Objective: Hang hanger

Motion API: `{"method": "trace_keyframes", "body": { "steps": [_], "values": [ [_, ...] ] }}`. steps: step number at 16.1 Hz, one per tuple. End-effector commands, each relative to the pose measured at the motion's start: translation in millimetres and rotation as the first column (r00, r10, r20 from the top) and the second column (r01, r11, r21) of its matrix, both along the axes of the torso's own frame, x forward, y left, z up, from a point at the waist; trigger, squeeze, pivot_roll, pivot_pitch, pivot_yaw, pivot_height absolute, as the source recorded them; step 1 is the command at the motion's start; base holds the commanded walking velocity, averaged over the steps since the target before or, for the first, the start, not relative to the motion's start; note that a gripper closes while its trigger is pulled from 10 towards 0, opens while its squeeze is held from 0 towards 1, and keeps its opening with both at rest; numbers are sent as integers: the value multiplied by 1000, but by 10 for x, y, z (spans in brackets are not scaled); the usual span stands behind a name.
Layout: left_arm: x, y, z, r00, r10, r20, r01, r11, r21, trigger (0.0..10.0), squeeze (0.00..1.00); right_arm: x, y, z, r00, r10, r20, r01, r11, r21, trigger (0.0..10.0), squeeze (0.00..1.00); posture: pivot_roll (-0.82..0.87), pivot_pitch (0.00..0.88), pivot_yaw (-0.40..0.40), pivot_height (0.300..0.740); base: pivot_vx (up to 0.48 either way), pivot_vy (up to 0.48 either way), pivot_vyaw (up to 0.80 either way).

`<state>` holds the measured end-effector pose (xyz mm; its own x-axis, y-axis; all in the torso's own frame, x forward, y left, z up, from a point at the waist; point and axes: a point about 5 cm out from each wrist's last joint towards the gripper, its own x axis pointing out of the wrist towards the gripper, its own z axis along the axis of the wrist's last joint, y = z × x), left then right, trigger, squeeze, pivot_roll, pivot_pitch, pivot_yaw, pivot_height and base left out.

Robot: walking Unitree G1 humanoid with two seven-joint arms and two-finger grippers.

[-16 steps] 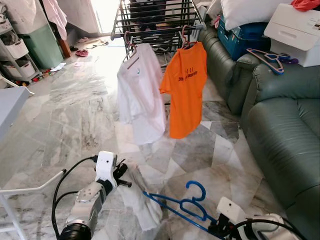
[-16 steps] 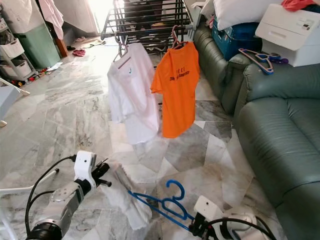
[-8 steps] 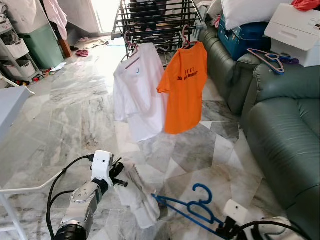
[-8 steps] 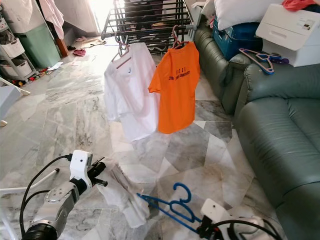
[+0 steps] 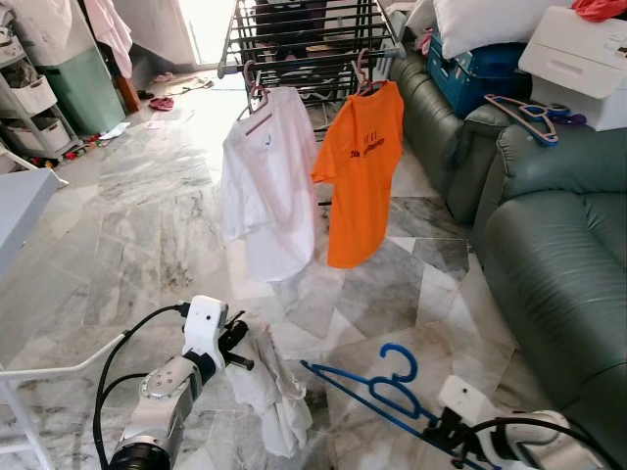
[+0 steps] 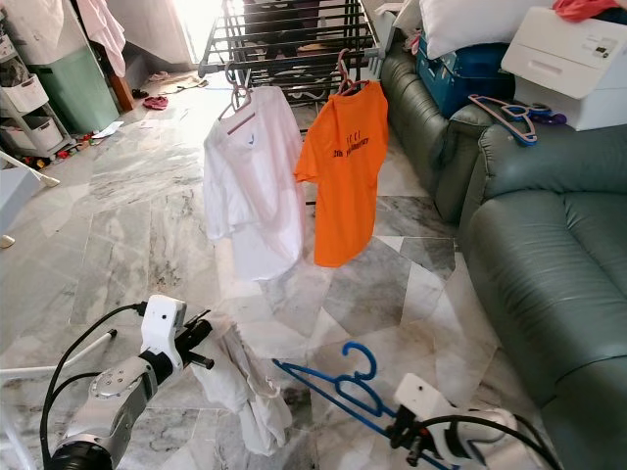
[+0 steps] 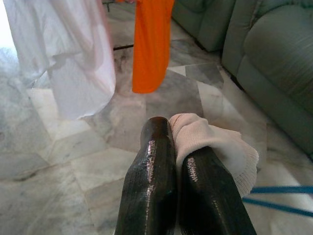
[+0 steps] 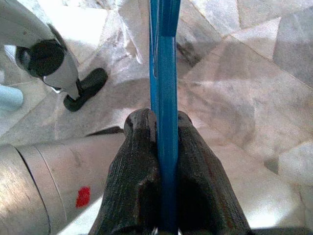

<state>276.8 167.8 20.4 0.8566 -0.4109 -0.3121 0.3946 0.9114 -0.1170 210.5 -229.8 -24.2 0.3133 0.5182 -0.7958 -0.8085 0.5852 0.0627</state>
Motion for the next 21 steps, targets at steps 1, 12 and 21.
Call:
{"method": "trace_keyframes", "body": {
  "steps": [1, 12, 21],
  "values": [
    [26, 6, 64, 1000, -14, 26, 13, 1000, 7, 10000, 0, 36, 53, 16, 999, 32, 10, -32, 999, 6, 10000, 0, -126, 0, 78, 740, 0, 0, 0],
    [15, -65, 117, 998, -43, 39, 43, 999, -2, 10000, 0, 13, 118, -17, 999, 54, 3, -54, 998, 10, 10000, 0, -133, 0, 79, 740, 0, 0, 0],
    [-14, -83, 227, 994, -91, 64, 91, 996, 1, 10000, 0, 149, 150, 4, 998, 21, 54, -20, 1000, -12, 10000, 0, -125, 0, 79, 740, 0, 0, 0]
  ]
}}
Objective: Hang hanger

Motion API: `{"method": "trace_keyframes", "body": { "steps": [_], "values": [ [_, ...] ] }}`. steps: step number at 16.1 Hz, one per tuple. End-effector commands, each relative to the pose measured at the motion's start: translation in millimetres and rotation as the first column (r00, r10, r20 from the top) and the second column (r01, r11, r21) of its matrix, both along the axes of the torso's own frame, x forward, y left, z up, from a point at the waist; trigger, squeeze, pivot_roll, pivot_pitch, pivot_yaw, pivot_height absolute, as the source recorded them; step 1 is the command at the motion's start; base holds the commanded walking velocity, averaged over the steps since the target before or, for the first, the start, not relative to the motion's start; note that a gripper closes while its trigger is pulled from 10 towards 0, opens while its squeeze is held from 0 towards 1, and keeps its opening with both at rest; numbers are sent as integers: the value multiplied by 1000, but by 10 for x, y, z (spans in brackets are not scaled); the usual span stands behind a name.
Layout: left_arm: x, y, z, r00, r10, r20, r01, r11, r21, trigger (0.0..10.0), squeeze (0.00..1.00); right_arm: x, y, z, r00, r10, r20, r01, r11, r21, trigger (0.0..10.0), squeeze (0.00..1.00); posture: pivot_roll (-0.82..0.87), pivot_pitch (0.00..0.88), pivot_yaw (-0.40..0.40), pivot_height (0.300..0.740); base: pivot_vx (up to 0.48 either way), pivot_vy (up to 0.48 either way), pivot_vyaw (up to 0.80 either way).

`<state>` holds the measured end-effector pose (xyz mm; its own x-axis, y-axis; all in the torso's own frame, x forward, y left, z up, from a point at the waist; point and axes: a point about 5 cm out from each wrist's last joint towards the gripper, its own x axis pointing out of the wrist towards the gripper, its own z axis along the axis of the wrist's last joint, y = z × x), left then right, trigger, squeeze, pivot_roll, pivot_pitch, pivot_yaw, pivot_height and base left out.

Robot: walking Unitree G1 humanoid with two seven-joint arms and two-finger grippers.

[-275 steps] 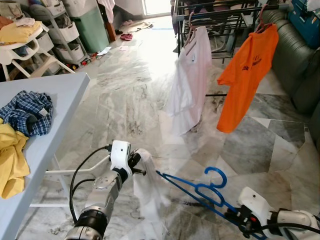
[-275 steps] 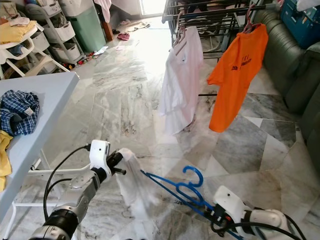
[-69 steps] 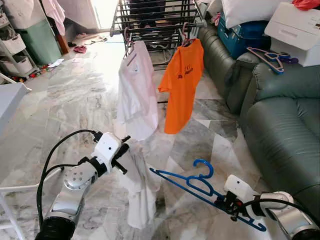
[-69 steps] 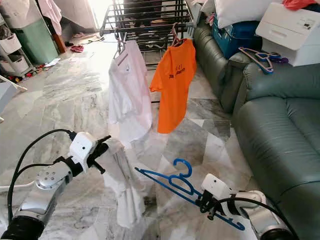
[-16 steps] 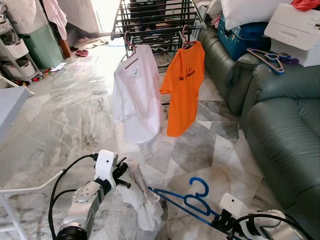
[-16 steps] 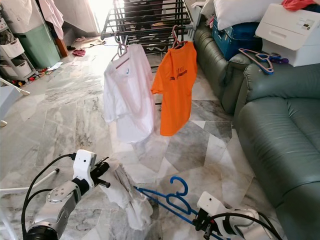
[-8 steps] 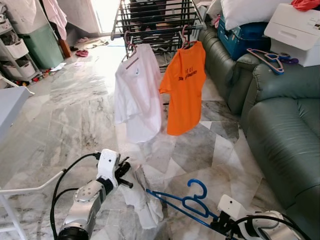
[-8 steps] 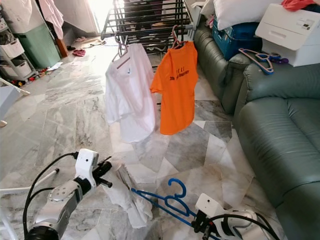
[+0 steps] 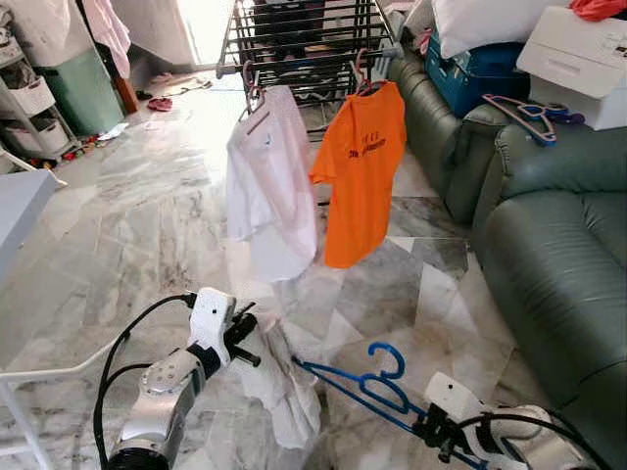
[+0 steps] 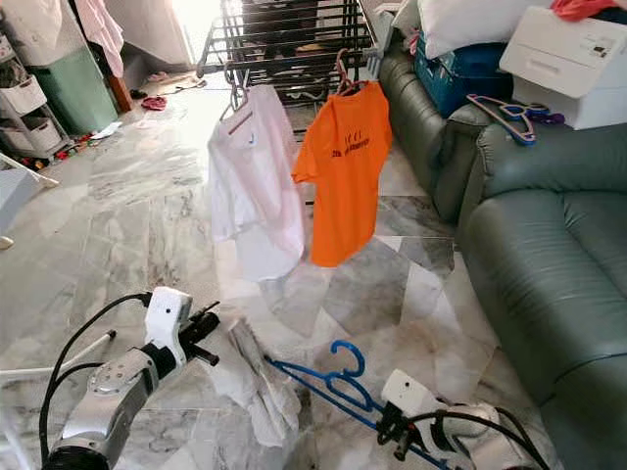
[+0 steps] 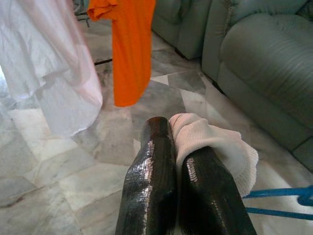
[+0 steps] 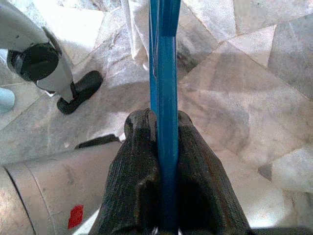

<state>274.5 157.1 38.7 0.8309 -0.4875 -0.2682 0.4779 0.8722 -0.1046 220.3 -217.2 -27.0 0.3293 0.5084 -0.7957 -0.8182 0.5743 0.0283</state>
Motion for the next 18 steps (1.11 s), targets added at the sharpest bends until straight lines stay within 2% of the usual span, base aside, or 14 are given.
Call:
{"method": "trace_keyframes", "body": {
  "steps": [1, 6, 9, 14, 18],
  "values": [
    [2, -2, 35, 1000, -10, 12, 10, 1000, 2, 10000, 0, 62, 51, 30, 1000, 8, 26, -8, 1000, 10, 10000, 0, -127, 0, 81, 740, 0, 0, 0],
    [-14, -136, 25, 998, -57, 2, 57, 998, -14, 10000, 0, 100, 172, 8, 1000, 17, 22, -18, 999, 31, 10000, 0, -133, 0, 81, 740, 0, 0, 0],
    [-18, -203, 70, 996, -84, 28, 85, 996, -36, 10000, 0, 81, 224, -22, 1000, 24, -3, -24, 999, 47, 10000, 0, -130, 0, 80, 740, 0, 0, 0],
    [27, -88, 146, 994, -91, 66, 91, 996, 4, 10000, 0, 0, 158, -78, 999, 19, -48, -17, 999, 36, 10000, 0, -126, 0, 79, 740, 0, 0, 0],
    [40, -209, 325, 964, -218, 150, 213, 976, 48, 10000, 0, -125, 130, -178, 993, 2, -116, 0, 1000, 19, 10000, 0, -120, 0, 79, 740, 0, 0, 0]
  ]
}}
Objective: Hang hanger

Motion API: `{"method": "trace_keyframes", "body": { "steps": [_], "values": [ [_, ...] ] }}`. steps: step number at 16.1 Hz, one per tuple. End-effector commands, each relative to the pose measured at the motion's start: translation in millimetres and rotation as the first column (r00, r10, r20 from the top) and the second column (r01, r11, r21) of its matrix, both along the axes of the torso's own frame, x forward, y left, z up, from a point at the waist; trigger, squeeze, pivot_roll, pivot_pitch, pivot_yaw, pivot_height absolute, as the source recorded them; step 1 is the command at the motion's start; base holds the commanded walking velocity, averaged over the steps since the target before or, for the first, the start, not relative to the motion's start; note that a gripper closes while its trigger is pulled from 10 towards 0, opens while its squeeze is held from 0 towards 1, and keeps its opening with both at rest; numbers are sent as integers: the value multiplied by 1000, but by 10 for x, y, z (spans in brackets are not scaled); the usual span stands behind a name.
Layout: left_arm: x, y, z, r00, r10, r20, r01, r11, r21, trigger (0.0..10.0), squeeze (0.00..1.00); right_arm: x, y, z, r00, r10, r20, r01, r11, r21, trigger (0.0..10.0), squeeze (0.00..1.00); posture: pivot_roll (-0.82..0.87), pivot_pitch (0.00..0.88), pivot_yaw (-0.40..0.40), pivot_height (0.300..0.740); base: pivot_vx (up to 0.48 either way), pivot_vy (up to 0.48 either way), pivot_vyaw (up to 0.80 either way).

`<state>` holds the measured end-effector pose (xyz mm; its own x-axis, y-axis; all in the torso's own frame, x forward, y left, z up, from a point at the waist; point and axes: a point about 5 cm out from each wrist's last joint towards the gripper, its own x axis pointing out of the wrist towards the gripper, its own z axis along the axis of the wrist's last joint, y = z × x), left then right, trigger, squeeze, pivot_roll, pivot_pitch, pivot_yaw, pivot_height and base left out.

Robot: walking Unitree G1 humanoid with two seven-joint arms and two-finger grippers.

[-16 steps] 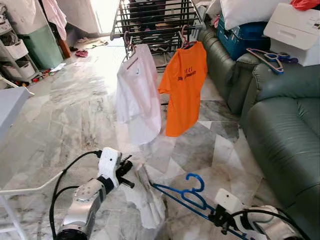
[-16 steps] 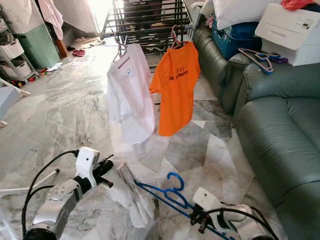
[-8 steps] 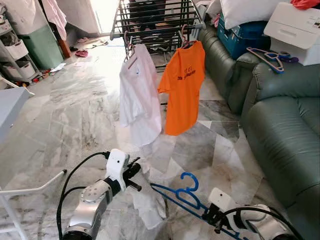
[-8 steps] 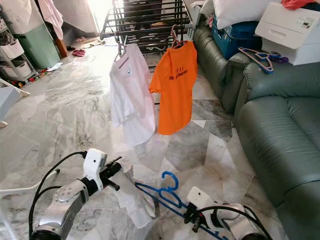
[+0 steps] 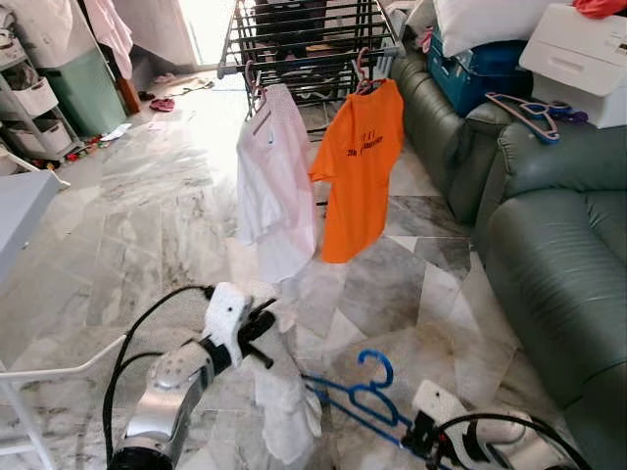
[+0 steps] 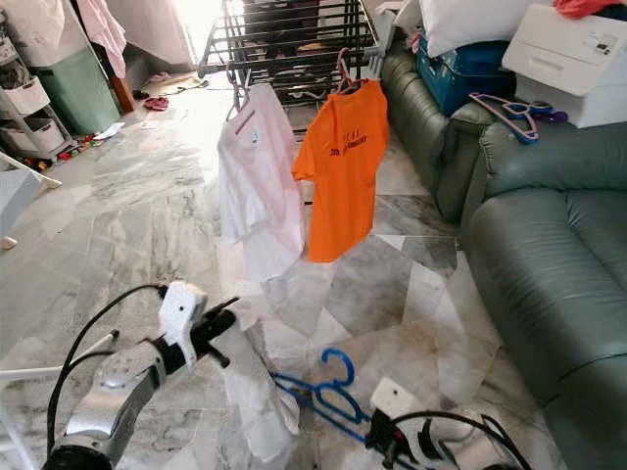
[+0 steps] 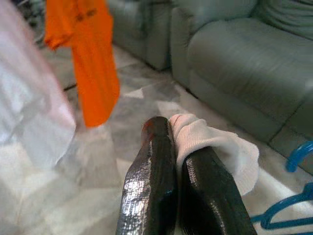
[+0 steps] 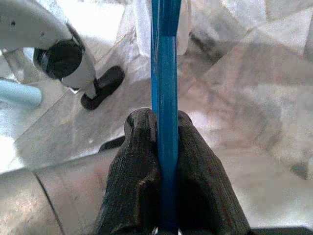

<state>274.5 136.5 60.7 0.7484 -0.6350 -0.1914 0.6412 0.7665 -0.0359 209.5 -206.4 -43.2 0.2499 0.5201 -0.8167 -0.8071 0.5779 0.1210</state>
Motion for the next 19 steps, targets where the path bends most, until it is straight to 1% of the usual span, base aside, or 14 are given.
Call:
{"method": "trace_keyframes", "body": {
  "steps": [1, 2, 3, 7, 9, 10, 11, 12, 14, 16, 17, 18, 19],
  "values": [
    [18, -32, 123, 996, -63, 68, 61, 998, 31, 10000, 0, -31, 17, -29, 1000, 2, -21, -2, 1000, 1, 10000, 0, -120, 0, 80, 740, 0, 0, 0],
    [-25, -73, 147, 990, -113, 86, 110, 993, 43, 10000, 0, -58, 9, -51, 999, -7, -34, 7, 1000, -3, 10000, 0, -118, 0, 80, 740, 0, 0, 0],
    [-53, -92, 149, 986, -139, 89, 135, 990, 52, 10000, 0, -74, 4, -64, 999, -10, -37, 10, 1000, -9, 10000, 0, -117, 0, 81, 740, 0, 0, 0],
    [-108, -113, 178, 979, -179, 95, 176, 984, 39, 10000, 0, -87, 14, -92, 998, -38, -41, 38, 999, -13, 10000, 0, -115, 0, 80, 740, 0, 0, 0],
    [-128, -118, 201, 975, -199, 95, 198, 980, 25, 10000, 0, -42, 3, -86, 996, -90, -12, 90, 996, -23, 10000, 0, -115, 0, 79, 740, 0, 0, 0],
    [-139, -119, 197, 974, -207, 90, 205, 978, 27, 10000, 0, 15, -32, -69, 988, -151, 28, 152, 988, -40, 10000, 0, -115, 0, 80, 740, 0, 0, 0],
    [-152, -112, 173, 974, -211, 83, 208, 977, 38, 10000, 0, 80, -65, -39, 973, -219, 66, 222, 974, -38, 10000, 0, -115, 0, 80, 740, 0, 0, 0],
    [-174, -98, 129, 975, -212, 71, 209, 977, 52, 10000, 0, 173, -128, 10, 935, -336, 115, 340, 940, -24, 10000, 0, -115, 0, 81, 740, 0, 0, 0],
    [-183, -62, 72, 980, -193, 52, 190, 980, 61, 10000, 0, 252, -168, 67, 898, -416, 143, 418, 908, 19, 10000, 0, -117, 0, 82, 740, 0, 0, 0],
    [-189, 14, -28, 988, -154, 19, 151, 985, 85, 10000, 0, 350, -215, 142, 837, -525, 155, 517, 851, 96, 10000, 0, -120, 0, 84, 740, 0, 0, 0],
    [-193, 52, -93, 991, -131, 2, 130, 985, 111, 10000, 0, 385, -226, 172, 819, -551, 159, 538, 834, 121, 10000, 0, -122, 0, 86, 740, 0, 0, 0],
    [-196, 72, -133, 994, -110, -9, 110, 987, 116, 10000, 0, 422, -225, 202, 801, -576, 161, 557, 817, 150, 10000, 0, -123, 0, 84, 740, 0, 0, 0],
    [-206, 75, -166, 995, -103, -13, 104, 987, 126, 10000, 0, 491, -223, 257, 770, -618, 159, 588, 784, 199, 10000, 0, -127, 0, 85, 740, 0, 0, 0]
  ]
}}
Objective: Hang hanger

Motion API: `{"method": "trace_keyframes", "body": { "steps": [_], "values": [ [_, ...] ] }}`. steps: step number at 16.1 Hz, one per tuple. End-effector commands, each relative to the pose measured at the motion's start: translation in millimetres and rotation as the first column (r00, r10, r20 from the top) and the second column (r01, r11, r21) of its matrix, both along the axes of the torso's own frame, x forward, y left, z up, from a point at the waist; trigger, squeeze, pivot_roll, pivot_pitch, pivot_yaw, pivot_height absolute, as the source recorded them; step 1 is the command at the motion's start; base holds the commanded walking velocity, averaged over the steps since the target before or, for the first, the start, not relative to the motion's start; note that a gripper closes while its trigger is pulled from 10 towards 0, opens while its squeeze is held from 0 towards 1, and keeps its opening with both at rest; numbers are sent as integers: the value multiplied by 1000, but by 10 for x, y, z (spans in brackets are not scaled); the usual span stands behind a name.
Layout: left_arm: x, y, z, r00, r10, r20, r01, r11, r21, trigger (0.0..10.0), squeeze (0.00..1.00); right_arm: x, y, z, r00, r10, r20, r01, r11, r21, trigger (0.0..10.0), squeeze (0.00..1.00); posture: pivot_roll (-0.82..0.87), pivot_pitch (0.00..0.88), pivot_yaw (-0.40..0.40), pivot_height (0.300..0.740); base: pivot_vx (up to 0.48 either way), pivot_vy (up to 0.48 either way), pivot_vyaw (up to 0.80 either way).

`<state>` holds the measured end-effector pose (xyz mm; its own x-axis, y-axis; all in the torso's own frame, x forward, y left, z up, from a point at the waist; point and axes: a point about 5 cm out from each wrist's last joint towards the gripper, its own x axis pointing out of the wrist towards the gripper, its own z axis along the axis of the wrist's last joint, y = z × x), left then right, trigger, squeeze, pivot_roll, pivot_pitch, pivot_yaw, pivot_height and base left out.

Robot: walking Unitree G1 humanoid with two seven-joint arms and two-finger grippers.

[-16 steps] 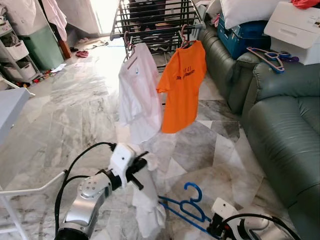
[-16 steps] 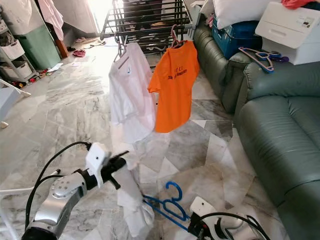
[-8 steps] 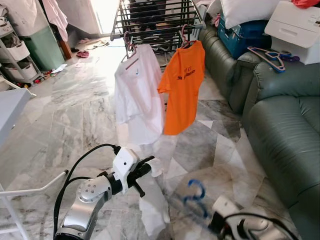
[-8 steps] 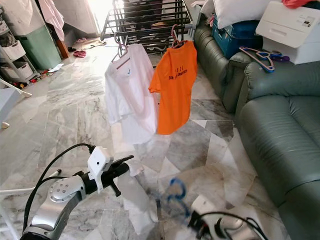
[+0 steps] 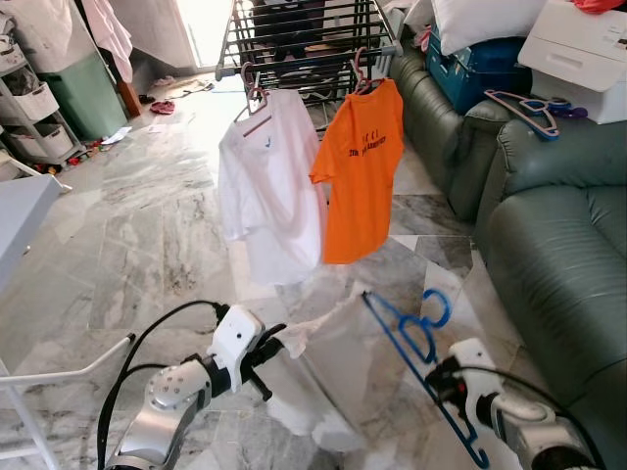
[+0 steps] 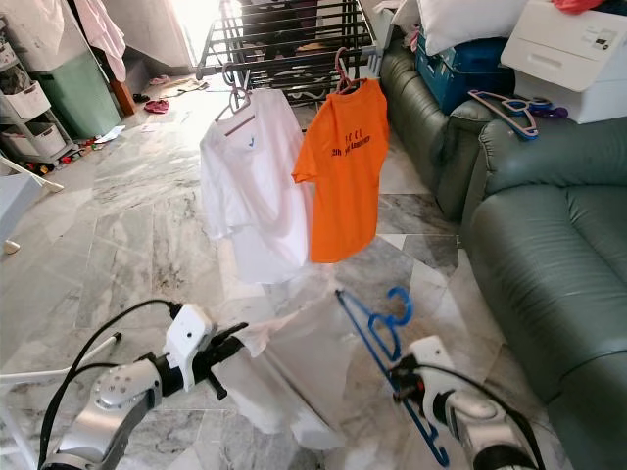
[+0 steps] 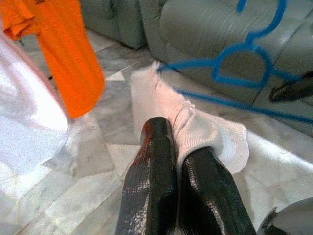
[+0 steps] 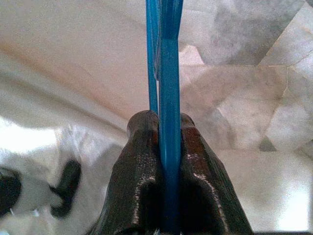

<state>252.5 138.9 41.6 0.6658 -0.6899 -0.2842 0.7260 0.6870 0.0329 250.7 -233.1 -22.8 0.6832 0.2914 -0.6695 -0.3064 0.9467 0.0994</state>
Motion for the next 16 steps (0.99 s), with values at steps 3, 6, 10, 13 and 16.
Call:
{"method": "trace_keyframes", "body": {
  "steps": [3, 6, 10, 13, 16],
  "values": [
    [-2, -13, -31, 999, 25, 25, -25, 1000, 10, 10000, 0, 340, -5, 277, 972, -205, 112, 189, 971, 145, 10000, 0, -134, 0, 87, 740, 0, 0, 0],
    [-21, -135, -139, 999, 36, 29, -37, 999, 37, 10000, 0, 763, 31, 726, 883, -431, 188, 333, 855, 397, 10000, 0, -139, 0, 88, 740, 0, 0, 0],
    [-38, -250, -286, 999, 42, 8, -43, 996, 78, 10000, 0, 1046, 472, 1095, 888, -395, 234, 204, 796, 569, 10000, 0, -137, 0, 86, 740, 0, 0, 0],
    [-16, -322, -345, 999, 18, 40, -24, 988, 152, 10000, 0, 1106, 831, 1280, 910, -347, 227, 118, 743, 659, 10000, 0, -136, 0, 87, 740, 0, 0, 0],
    [36, -329, -371, 996, 33, 81, -47, 982, 182, 10000, 0, 1100, 962, 1436, 896, -369, 246, 97, 703, 704, 10000, 0, -144, 0, 89, 740, 0, 0, 0]
  ]
}}
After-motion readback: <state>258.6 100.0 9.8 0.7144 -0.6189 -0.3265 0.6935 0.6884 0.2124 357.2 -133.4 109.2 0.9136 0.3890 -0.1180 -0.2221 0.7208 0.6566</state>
